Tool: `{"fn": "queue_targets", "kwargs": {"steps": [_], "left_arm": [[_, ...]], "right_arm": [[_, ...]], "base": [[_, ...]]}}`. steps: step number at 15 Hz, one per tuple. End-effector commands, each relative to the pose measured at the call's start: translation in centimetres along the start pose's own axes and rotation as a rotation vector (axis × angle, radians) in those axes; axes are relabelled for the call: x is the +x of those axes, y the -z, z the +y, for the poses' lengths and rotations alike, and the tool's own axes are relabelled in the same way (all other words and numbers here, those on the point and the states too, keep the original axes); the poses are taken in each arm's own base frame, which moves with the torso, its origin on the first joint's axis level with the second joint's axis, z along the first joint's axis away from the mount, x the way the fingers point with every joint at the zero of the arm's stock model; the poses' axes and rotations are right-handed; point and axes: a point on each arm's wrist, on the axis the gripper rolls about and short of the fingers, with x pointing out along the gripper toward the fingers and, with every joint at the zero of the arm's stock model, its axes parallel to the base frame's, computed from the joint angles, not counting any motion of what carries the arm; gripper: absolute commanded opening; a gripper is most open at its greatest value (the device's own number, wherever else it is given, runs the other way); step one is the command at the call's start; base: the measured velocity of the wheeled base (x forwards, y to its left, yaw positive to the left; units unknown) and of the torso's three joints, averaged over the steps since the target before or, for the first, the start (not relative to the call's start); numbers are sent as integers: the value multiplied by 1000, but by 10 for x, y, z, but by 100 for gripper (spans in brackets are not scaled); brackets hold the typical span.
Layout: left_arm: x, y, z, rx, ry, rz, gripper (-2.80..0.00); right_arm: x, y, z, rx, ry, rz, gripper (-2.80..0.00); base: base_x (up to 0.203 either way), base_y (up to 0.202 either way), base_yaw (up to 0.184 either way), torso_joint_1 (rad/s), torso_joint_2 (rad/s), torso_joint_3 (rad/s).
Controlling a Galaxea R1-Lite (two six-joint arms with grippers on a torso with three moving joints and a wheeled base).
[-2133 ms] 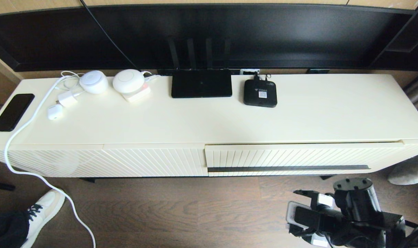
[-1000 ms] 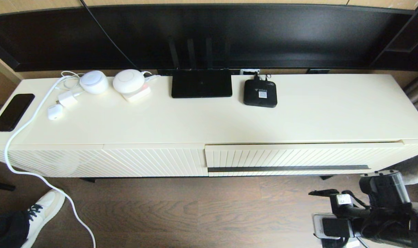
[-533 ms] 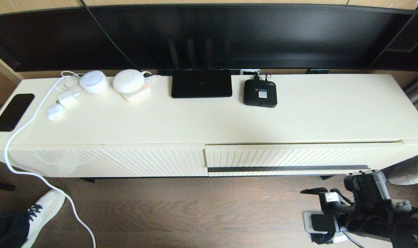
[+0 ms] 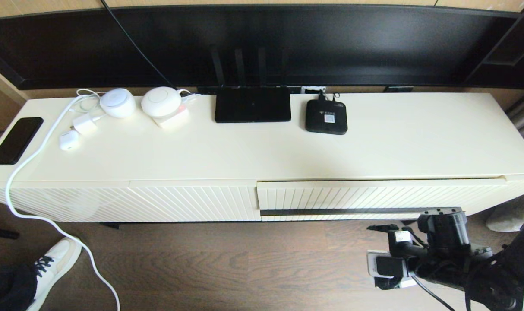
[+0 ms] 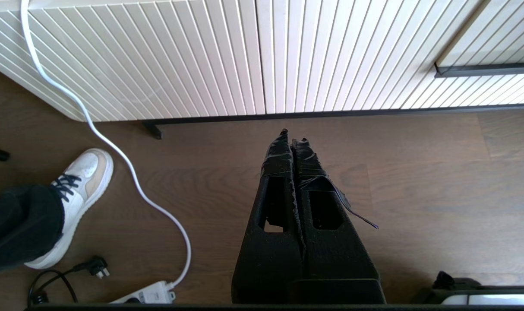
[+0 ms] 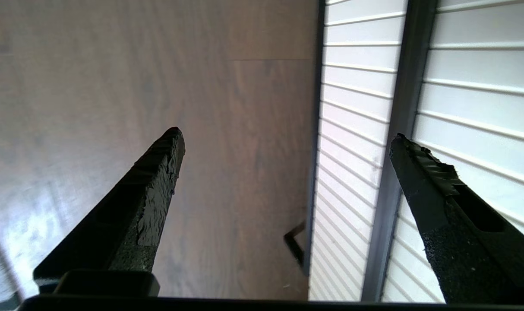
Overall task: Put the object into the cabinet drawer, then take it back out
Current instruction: Open the drawer
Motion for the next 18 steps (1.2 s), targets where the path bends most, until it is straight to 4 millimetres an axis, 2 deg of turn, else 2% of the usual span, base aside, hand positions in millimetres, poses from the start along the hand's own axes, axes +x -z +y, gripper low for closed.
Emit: {"fn": "queue_targets", "kwargs": {"steps": [1, 18], "left_arm": [[0, 0, 0, 0, 0, 1, -280], [0, 0, 0, 0, 0, 2, -280]], "right_arm": [[10, 3, 5, -4, -15, 3, 0], [49, 13, -10, -3, 50, 5, 0]], "base": [[0, 0, 0, 0, 0, 0], [0, 0, 0, 0, 0, 0]]}}
